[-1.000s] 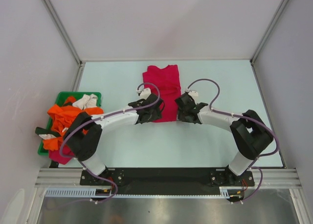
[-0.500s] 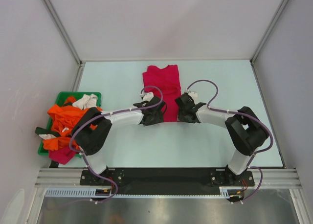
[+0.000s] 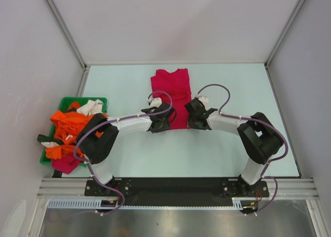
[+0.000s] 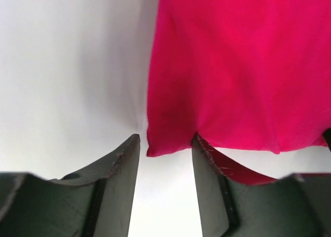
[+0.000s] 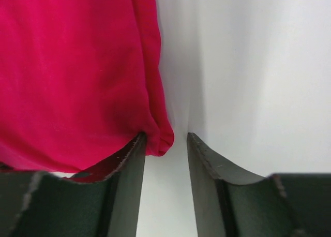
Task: Fold and stack the t-shirts
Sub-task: Grab one side of the 2/3 rectangular tshirt with both arms
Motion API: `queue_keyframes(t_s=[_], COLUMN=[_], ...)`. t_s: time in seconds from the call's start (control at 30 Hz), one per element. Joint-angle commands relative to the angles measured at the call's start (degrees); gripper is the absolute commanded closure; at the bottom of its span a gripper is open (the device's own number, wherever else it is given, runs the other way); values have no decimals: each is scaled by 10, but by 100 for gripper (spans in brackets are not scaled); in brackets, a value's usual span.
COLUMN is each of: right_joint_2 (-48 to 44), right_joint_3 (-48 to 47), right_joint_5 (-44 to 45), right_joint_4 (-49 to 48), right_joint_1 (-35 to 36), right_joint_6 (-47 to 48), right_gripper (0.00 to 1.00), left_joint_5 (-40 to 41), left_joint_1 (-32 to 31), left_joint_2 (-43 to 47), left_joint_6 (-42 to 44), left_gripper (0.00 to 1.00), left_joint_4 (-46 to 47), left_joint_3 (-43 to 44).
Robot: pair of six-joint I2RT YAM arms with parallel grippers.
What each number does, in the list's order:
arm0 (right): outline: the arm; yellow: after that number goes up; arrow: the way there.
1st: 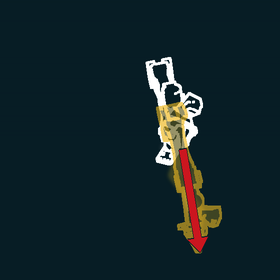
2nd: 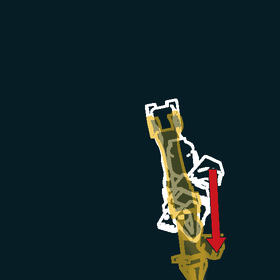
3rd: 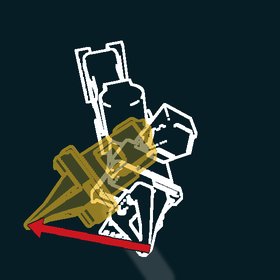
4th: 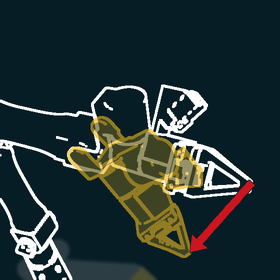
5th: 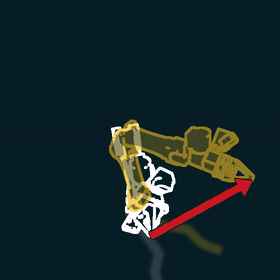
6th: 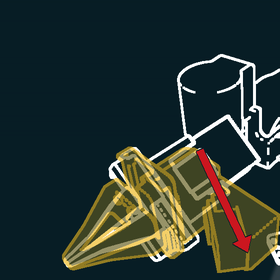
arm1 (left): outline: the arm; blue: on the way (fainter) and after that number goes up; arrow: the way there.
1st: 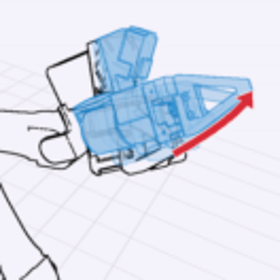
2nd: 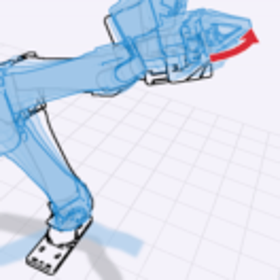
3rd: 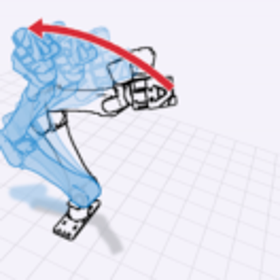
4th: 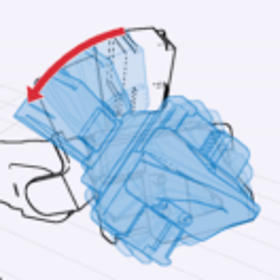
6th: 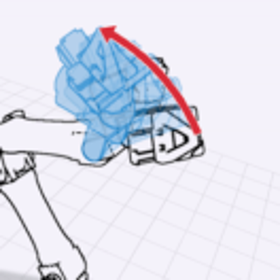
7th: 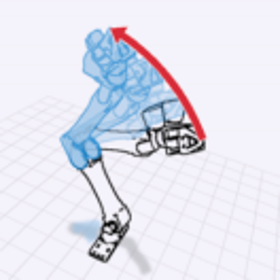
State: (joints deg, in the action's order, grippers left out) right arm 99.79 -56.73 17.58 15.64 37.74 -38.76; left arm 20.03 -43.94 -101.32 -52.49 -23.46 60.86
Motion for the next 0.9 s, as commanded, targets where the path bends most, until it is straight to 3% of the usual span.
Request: queue_keyframes(t_s=[0.0, 0.13, 0.23, 0.87], right_joint_2=[17, 24, 28, 29], right_joint_3=[8, 8, 10, 26], right_joint_5=[-4, -6, -8, -7], right_joint_4=[5, 4, 4, 11], right_joint_1=[-4, -4, -2, -3], right_joint_6=[2, -1, -5, -15], right_gripper=[60, 72, 77, 82], left_joint_5=[44, 45, 41, -9], left_joint_1=[7, 13, 16, 18], left_joint_2=[38, 38, 33, -18], left_joint_6=[0, -2, -2, 6], left_gripper=[53, 74, 78, 63], left_joint_4=[-26, -34, -32, 3], left_joint_3=[9, -1, -6, -1])
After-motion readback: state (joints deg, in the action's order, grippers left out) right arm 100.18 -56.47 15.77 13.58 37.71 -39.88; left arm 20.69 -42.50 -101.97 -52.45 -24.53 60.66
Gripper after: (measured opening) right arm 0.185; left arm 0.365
